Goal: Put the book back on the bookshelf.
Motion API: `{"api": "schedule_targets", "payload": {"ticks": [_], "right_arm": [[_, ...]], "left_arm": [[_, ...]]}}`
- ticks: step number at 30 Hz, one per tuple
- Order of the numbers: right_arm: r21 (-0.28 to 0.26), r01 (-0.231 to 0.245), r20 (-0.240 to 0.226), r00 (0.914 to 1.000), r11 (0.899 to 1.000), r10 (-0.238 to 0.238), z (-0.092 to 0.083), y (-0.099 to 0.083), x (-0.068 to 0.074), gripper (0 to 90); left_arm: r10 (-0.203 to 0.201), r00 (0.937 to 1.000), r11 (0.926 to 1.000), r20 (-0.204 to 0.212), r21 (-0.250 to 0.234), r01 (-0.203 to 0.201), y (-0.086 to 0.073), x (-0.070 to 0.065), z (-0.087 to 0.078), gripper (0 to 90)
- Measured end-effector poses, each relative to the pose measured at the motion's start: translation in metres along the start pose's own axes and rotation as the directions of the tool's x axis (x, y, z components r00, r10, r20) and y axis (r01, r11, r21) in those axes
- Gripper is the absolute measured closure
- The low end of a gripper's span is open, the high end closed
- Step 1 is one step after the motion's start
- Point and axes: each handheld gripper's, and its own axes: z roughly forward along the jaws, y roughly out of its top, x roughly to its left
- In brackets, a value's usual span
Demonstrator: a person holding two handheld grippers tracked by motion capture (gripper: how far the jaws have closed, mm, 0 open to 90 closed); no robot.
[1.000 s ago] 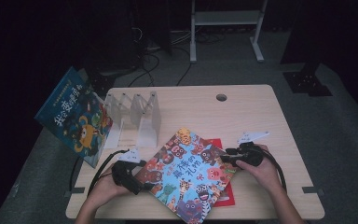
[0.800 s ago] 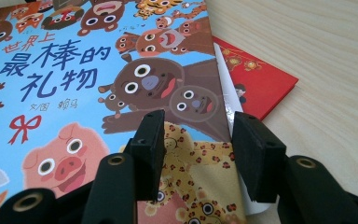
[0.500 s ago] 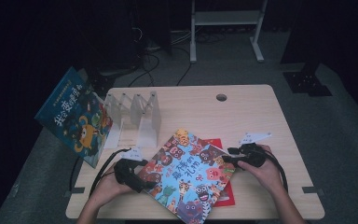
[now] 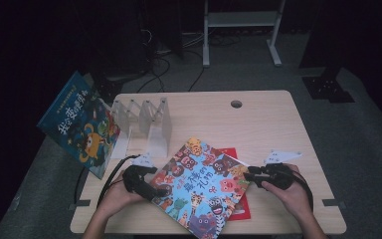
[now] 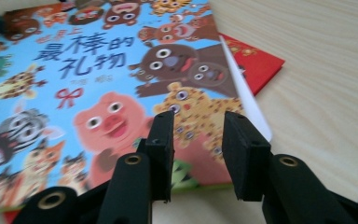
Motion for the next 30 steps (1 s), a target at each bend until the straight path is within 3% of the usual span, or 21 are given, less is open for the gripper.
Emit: {"api": "schedule_targets", "payload": {"ticks": [14,30], "right_arm": [[0.065,0.031,-0.049,0.9984,0.997,-0.028,-0.008,-0.023,0.027,78.2],[0.11,0.089,-0.132,0.9885,0.99,-0.074,0.0,-0.029,0.06,87.4]], "left_arm": [[-0.031,0.9992,0.9995,-0.024,-0.011,0.03,0.006,0.011,0.0,0.0],[-0.05,0.9987,0.9986,-0.01,-0.014,0.05,0.018,0.026,0.01,0.0]]}}
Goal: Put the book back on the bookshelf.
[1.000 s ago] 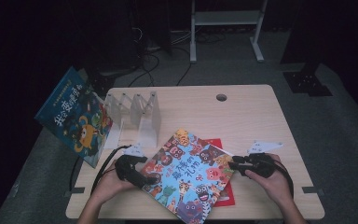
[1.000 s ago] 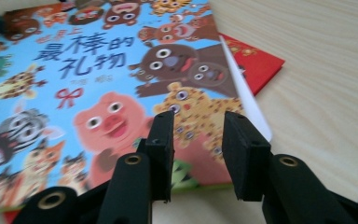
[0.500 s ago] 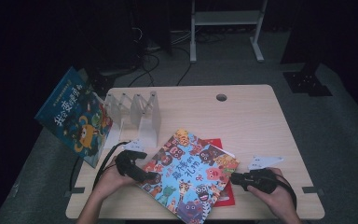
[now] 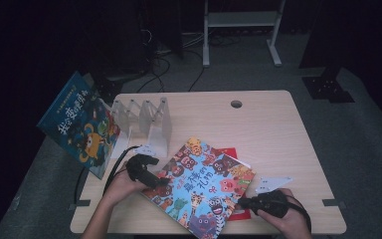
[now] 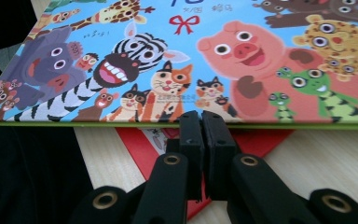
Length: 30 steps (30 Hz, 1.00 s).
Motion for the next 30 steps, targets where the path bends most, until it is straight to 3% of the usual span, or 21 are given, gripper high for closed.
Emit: {"api": "schedule_targets", "payload": {"ticks": [16,22,28,30], "right_arm": [[0.016,0.022,0.01,0.9997,1.0,-0.022,0.0,0.002,0.001,88.6],[0.02,0.033,0.018,0.9993,0.999,-0.033,0.001,0.004,0.002,88.6],[0.026,0.044,0.025,0.9987,0.999,-0.044,0.001,0.005,0.003,88.8],[0.029,0.043,0.028,0.9987,0.999,-0.044,0.001,0.006,0.003,88.8]], "left_arm": [[-0.012,0.998,0.9995,0.062,0.028,0.01,0.012,0.005,0.026,0.0],[-0.034,0.9929,0.9988,0.114,0.039,0.03,0.013,0.004,0.032,0.0],[-0.05,0.9906,0.9975,0.127,0.056,0.043,0.015,0.002,0.035,0.0],[-0.07,0.9867,0.9962,0.147,0.062,0.061,0.014,0.003,0.037,0.0]]}}
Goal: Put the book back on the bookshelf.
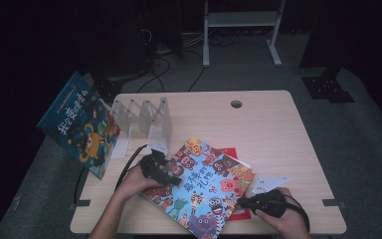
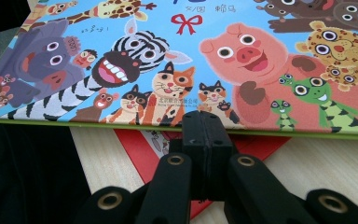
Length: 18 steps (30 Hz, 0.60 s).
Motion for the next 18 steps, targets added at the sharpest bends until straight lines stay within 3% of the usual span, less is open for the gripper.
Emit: {"api": "schedule_targets", "payload": {"ticks": [3,11,18], "right_arm": [[0.006,-0.006,0.0,1.0,1.0,0.006,-0.0001,0.0006,0.0001,88.8],[0.008,-0.012,0.004,0.9999,1.0,0.012,0.0003,0.0009,0.0004,88.8],[-0.007,-0.01,0.012,0.9999,1.0,0.011,0.0028,0.0011,0.0003,89.0]], "left_arm": [[-0.012,0.9999,0.9999,0.009,-0.005,0.012,-0.0007,0.0001,0.0012,0.0],[-0.018,0.9998,0.9992,0.013,0.036,0.018,0.0038,-0.0008,-0.0002,0.0],[-0.038,0.9989,0.999,0.027,0.024,0.037,0.0025,0.0019,-0.0058,0.0]]}}
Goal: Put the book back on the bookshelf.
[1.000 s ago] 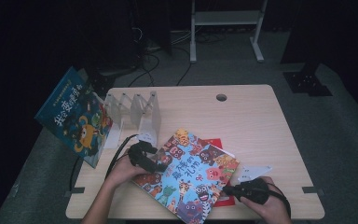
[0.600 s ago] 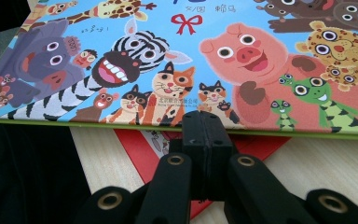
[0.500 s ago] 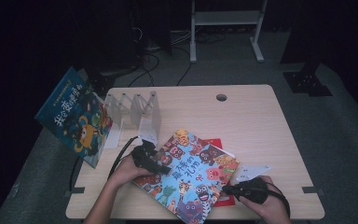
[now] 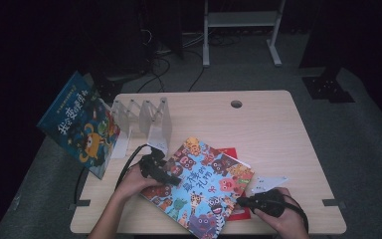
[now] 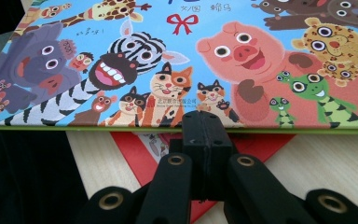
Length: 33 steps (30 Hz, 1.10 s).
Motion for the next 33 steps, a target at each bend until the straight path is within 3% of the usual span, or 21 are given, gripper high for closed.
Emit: {"api": "schedule_targets", "payload": {"ticks": [6,17,33], "right_arm": [[-0.01,-0.005,-0.007,1.0,1.0,0.005,0.003,0.002,-0.002,89.0],[-0.021,-0.01,-0.013,0.9999,1.0,0.01,0.006,0.002,-0.003,89.1],[-0.011,-0.002,-0.02,0.9998,1.0,0.002,0.01,0.009,-0.005,89.2]], "left_arm": [[-0.011,0.9999,0.9999,0.011,-0.005,0.011,0.0,0.001,-0.007,0.0],[0.007,0.9998,0.9968,0.018,-0.08,-0.006,0.008,-0.006,-0.026,0.0],[0.051,0.9986,0.9954,-0.01,-0.08,-0.052,0.026,-0.018,-0.047,2.3]]}}
